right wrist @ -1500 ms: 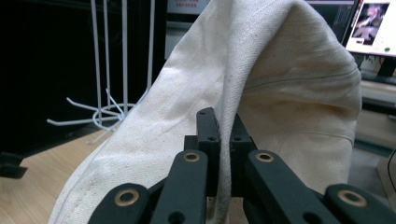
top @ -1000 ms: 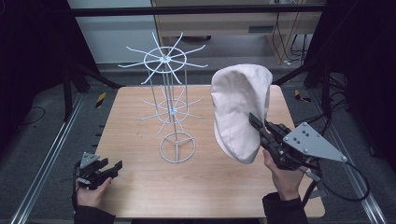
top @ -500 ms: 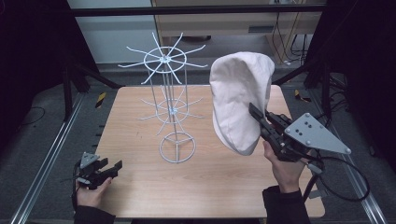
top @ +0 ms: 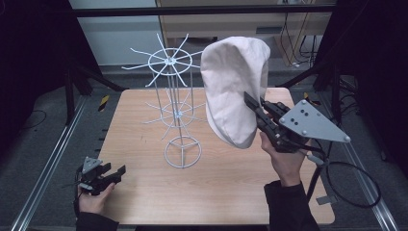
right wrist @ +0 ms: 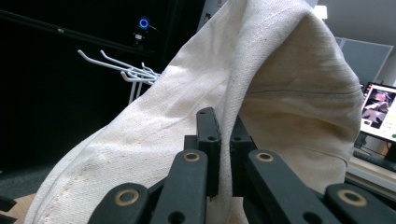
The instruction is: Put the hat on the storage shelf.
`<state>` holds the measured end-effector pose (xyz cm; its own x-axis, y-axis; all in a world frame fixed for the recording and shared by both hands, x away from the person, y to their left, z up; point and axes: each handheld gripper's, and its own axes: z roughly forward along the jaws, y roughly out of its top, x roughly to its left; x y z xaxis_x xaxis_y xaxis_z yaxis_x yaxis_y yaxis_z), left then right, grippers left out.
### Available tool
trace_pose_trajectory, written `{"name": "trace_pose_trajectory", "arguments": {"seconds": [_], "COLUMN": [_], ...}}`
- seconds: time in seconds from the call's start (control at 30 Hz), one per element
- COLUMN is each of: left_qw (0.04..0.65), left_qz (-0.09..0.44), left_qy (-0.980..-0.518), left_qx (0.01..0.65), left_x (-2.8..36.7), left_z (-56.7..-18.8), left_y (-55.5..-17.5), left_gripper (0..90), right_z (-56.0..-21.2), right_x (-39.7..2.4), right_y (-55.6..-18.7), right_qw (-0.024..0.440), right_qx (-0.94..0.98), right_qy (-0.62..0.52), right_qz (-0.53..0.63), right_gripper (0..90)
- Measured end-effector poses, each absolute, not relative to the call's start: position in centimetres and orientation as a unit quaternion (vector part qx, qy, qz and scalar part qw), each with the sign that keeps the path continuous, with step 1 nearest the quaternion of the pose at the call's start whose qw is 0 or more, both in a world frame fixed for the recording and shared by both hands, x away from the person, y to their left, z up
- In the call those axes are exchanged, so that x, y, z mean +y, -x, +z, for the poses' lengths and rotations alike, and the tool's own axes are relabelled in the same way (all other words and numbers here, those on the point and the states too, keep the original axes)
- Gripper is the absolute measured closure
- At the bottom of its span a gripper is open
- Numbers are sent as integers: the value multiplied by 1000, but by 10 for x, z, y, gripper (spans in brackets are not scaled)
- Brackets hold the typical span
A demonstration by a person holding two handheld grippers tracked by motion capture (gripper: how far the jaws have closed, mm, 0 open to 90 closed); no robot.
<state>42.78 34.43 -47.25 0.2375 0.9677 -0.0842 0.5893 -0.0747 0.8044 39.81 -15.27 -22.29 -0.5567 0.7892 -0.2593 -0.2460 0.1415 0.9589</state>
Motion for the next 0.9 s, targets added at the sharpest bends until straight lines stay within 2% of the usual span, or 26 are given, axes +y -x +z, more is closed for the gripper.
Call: {"name": "trace_pose_trajectory", "arguments": {"seconds": [0.23,0.9], "left_qw": [379,378], "left_qz": [250,250], "left_qy": [-689,-688], "left_qx": [565,567], "left_x": [345,345], "left_z": [-473,-473], "left_y": [-428,-428], "left_gripper": [361,362], "right_z": [-220,-246], "right_x": [-139,-124], "right_y": [-411,-429], "right_qw": [411,383], "right_qx": [639,671], "right_qy": [-196,-194], "right_qz": [620,605], "right_gripper": [886,885]}}
